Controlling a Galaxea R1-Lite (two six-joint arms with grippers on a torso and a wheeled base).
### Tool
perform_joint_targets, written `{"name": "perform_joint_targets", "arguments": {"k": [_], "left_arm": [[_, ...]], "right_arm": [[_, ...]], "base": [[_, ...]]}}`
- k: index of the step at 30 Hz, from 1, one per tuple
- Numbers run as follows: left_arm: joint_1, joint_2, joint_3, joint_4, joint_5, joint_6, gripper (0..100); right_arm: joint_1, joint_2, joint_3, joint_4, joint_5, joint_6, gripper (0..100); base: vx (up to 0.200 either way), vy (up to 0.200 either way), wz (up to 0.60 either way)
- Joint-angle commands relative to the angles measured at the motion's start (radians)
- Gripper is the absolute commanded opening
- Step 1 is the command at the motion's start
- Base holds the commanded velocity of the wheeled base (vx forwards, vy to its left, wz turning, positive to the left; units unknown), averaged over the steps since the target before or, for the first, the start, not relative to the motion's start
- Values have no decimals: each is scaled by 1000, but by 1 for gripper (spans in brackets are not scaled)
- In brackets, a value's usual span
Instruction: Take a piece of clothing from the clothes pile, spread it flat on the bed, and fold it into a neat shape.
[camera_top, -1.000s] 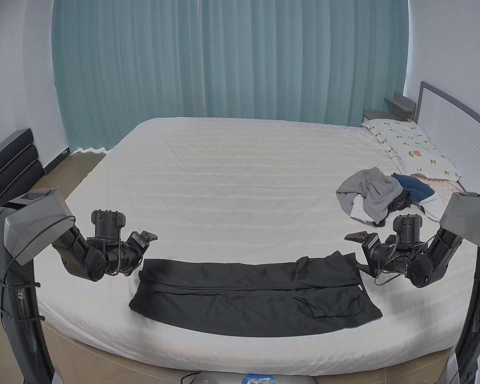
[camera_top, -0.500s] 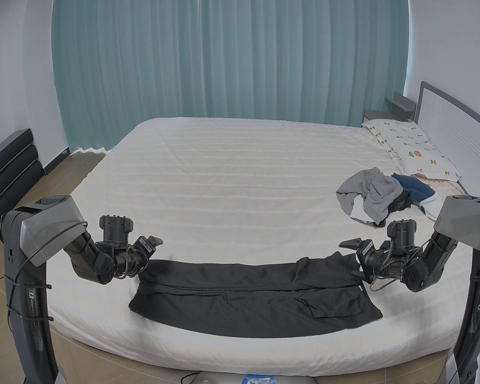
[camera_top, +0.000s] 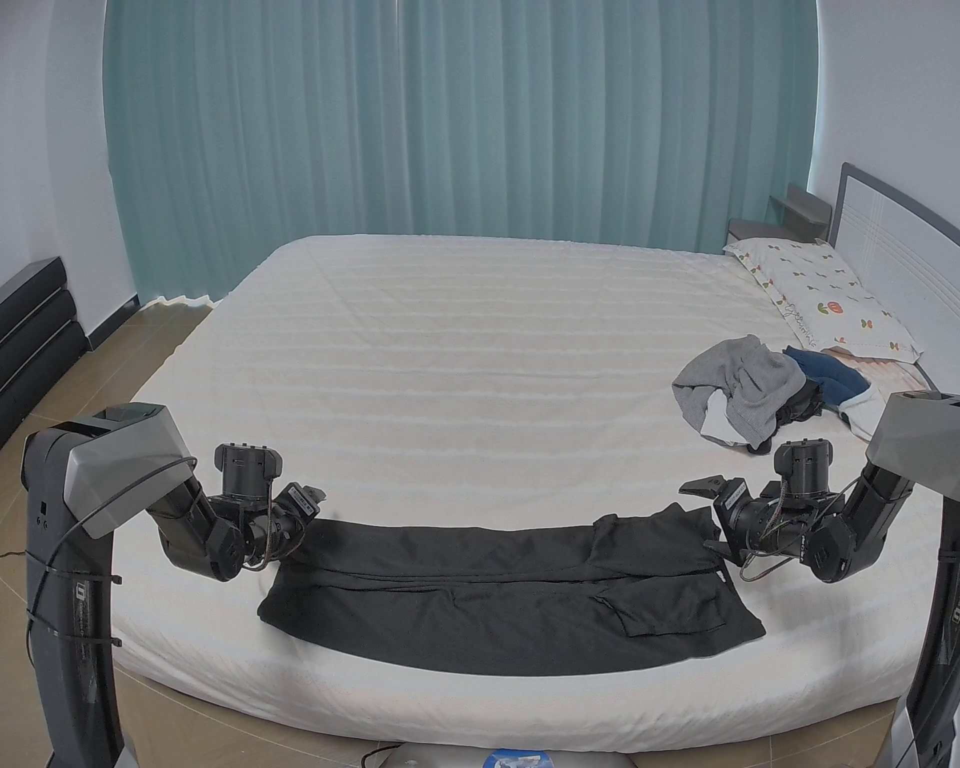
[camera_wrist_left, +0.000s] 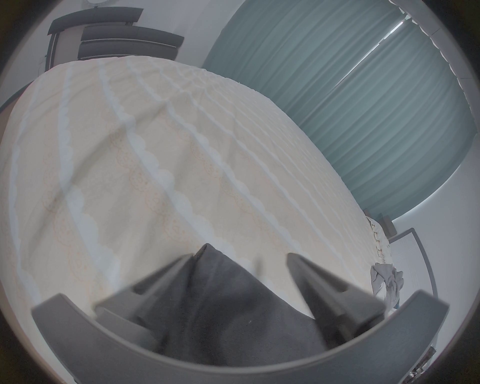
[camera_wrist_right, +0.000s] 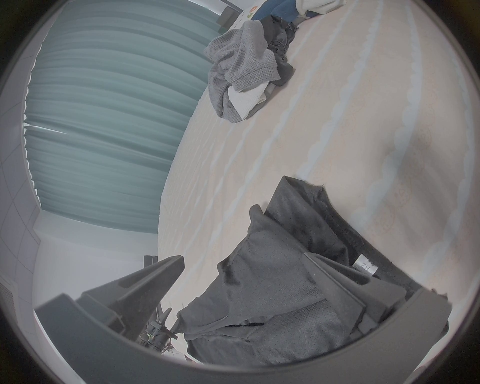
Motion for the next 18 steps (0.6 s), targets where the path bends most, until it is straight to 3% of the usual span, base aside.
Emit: {"name": "perform_joint_targets", "arguments": {"k": [1,5,18], "left_arm": [[0,16,-2,-30,13,-6,0],[3,26,1,-70,47,-9,0],[30,31,1,-73,50,-9,0]], "right_arm": [[-1,1,1,0,-2,0,100],[-3,0,1,0,-2,0,100],[-3,0,4,0,-4,0,100]], "base": [[0,0,0],[0,0,0],[0,0,0]]}}
